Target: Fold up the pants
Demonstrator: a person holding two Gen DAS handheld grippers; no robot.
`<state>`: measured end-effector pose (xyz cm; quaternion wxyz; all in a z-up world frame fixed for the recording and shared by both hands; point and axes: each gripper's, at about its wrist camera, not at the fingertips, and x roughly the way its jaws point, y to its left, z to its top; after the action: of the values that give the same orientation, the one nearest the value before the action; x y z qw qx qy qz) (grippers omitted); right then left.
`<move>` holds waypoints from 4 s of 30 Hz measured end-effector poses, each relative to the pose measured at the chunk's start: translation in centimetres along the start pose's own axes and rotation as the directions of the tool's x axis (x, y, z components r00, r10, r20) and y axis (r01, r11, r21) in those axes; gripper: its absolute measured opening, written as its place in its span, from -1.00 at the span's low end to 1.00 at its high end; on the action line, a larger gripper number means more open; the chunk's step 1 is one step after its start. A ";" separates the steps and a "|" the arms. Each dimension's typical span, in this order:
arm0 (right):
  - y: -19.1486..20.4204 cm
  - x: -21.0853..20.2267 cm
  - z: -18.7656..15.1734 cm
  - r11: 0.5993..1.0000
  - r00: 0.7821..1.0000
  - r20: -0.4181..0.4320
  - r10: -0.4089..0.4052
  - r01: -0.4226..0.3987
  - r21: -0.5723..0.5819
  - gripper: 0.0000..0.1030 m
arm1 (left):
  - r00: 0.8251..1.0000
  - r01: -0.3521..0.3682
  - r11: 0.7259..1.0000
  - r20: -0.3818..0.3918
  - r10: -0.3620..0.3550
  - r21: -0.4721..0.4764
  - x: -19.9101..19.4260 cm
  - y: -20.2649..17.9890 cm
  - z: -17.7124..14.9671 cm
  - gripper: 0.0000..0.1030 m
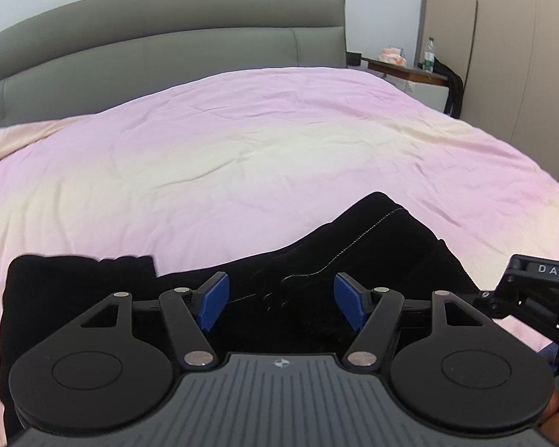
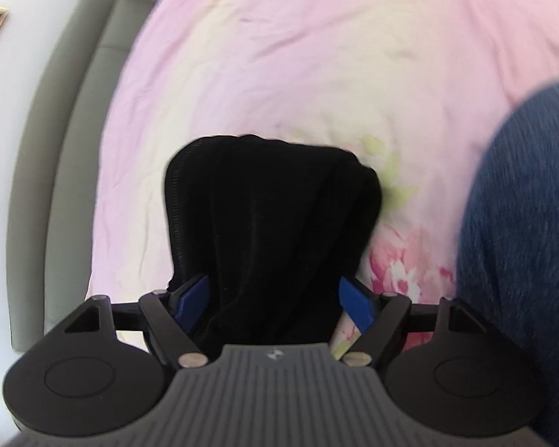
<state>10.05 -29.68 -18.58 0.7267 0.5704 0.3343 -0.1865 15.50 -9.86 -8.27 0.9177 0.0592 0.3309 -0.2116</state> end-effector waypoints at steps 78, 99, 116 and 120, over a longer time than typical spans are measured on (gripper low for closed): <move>-1.3 3.1 2.1 0.984 0.997 0.036 0.067 -0.060 -0.166 0.03 | 0.888 -0.446 0.857 -0.247 0.388 -0.257 -6.8 14.4 -11.5 0.66; 6.5 4.6 -12.2 -0.305 1.000 -0.001 0.003 0.000 -0.952 0.09 | 0.961 -0.272 0.922 -0.128 0.245 -0.276 -9.6 12.1 -10.3 0.65; 5.0 8.0 -17.2 -0.665 0.979 0.183 0.094 0.198 -0.720 -0.32 | 0.984 -0.171 0.787 -0.143 0.106 -0.593 -11.9 19.7 -17.6 0.76; 5.5 5.7 -18.2 -0.681 0.980 0.144 0.139 0.201 -0.704 -0.53 | 0.989 -0.148 0.728 -0.108 0.102 -0.669 -12.6 20.5 -18.0 0.75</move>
<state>12.65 -10.16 -20.97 0.8283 -0.4747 0.2556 0.1523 5.06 17.54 -14.87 0.8778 -0.2487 0.4092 -0.0131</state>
